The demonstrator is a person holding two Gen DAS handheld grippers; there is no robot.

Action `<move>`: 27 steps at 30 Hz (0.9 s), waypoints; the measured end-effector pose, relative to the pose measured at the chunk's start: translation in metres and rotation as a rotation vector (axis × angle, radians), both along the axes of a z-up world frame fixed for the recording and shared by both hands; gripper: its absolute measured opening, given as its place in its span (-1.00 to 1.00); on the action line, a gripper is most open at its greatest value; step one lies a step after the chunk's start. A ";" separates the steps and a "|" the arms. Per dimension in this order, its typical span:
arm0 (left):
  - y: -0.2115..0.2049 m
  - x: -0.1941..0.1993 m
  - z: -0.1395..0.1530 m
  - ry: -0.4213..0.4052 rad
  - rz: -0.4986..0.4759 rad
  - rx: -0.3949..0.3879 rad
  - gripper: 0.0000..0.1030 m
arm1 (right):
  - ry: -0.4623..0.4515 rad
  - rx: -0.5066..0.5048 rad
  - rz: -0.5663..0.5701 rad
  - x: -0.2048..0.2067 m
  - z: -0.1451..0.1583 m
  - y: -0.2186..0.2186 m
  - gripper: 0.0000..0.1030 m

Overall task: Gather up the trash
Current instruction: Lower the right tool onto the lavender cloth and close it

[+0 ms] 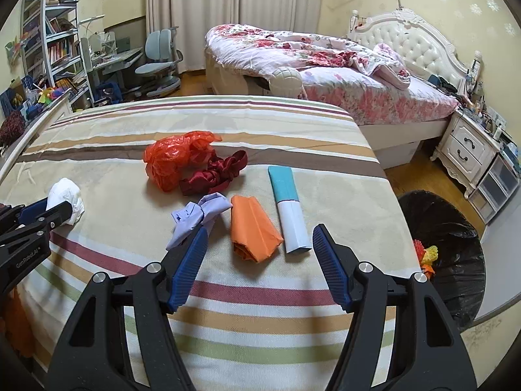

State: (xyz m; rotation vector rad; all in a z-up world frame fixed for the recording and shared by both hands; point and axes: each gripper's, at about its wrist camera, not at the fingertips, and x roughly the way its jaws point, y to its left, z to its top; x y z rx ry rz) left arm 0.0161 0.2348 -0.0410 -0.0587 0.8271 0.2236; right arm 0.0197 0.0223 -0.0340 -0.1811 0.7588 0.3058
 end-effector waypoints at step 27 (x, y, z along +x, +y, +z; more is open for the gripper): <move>0.026 -0.004 -0.002 -0.008 0.023 -0.035 -0.27 | 0.130 0.006 0.085 0.016 -0.019 0.060 -0.36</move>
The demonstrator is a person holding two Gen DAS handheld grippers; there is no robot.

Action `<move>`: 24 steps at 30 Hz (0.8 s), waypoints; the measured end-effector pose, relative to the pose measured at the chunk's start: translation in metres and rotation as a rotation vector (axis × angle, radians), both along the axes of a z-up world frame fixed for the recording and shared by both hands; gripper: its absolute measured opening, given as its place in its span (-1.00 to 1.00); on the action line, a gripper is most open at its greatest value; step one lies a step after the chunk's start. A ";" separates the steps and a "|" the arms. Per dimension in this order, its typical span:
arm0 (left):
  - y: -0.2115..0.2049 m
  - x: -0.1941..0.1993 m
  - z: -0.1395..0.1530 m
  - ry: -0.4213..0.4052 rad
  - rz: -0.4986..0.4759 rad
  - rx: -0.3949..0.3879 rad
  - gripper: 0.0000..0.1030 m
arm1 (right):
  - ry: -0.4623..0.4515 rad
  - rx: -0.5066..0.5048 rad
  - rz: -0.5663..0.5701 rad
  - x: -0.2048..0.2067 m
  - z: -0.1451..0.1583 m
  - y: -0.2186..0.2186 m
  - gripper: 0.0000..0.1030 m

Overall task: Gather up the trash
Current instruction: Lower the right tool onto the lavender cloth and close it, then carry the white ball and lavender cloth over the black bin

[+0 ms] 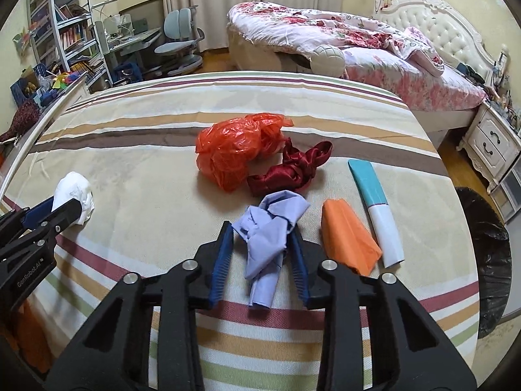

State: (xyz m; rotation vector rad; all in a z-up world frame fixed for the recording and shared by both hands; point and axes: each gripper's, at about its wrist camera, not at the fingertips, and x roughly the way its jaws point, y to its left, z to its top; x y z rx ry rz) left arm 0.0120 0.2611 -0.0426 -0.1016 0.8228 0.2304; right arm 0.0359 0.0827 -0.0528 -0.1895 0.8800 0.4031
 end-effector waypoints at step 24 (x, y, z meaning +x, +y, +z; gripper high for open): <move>-0.041 -0.016 0.012 -0.068 -0.042 -0.011 -0.27 | -0.078 0.069 -0.008 -0.049 0.027 -0.058 -0.43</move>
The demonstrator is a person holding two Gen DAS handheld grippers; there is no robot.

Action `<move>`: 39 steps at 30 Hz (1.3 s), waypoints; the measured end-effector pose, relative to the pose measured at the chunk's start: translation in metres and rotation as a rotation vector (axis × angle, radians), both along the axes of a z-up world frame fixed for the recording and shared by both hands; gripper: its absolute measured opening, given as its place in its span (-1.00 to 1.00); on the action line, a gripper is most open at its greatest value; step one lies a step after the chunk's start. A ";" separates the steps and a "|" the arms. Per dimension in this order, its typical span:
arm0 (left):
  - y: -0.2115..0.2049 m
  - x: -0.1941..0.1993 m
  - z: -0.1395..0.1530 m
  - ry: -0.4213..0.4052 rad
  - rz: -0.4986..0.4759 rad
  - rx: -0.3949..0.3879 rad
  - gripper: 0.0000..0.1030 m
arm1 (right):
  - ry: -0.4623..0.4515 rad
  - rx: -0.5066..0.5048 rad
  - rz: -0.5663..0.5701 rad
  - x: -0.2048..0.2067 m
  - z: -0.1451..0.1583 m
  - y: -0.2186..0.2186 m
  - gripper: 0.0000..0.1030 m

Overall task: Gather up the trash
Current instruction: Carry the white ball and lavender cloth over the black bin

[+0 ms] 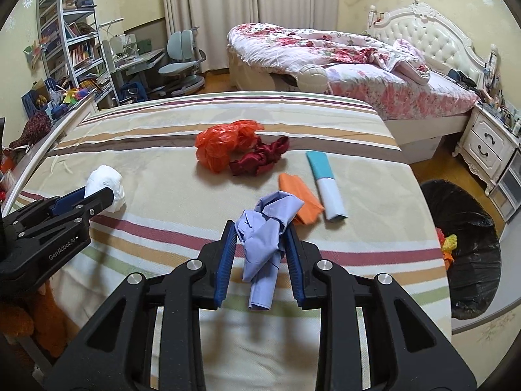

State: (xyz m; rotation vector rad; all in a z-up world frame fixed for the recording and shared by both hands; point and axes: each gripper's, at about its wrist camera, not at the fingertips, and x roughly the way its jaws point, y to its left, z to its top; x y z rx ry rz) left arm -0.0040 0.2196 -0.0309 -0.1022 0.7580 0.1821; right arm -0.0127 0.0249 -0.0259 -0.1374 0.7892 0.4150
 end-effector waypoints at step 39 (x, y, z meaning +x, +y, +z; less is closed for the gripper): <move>-0.240 0.077 0.026 -0.123 -0.441 0.040 -0.27 | -0.144 0.018 -0.448 0.051 0.021 -0.227 -0.43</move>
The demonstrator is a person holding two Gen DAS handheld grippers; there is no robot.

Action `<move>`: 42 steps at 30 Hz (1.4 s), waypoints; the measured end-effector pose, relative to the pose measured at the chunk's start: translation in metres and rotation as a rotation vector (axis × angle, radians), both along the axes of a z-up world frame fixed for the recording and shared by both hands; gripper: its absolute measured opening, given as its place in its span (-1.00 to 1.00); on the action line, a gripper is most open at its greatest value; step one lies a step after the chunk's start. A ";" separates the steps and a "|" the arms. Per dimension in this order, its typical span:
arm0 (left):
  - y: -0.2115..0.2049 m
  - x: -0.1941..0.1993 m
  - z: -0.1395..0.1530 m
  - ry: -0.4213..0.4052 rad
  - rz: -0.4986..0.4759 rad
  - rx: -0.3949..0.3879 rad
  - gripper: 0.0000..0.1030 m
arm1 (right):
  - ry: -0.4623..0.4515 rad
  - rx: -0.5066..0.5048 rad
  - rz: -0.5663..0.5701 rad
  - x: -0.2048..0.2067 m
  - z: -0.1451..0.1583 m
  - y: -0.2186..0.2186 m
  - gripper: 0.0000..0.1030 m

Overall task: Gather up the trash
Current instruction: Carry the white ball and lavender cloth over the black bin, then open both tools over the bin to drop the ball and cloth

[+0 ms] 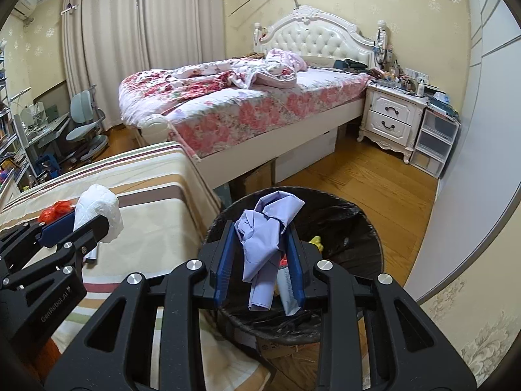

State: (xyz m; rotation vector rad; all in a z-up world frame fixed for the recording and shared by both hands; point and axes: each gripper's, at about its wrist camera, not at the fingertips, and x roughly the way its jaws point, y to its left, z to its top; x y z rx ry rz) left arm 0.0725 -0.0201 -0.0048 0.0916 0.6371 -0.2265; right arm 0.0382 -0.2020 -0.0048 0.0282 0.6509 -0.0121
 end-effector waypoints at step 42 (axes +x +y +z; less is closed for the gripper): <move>-0.075 0.060 -0.028 0.070 -0.054 0.065 0.21 | 0.051 0.050 -0.132 0.044 -0.036 -0.068 -0.11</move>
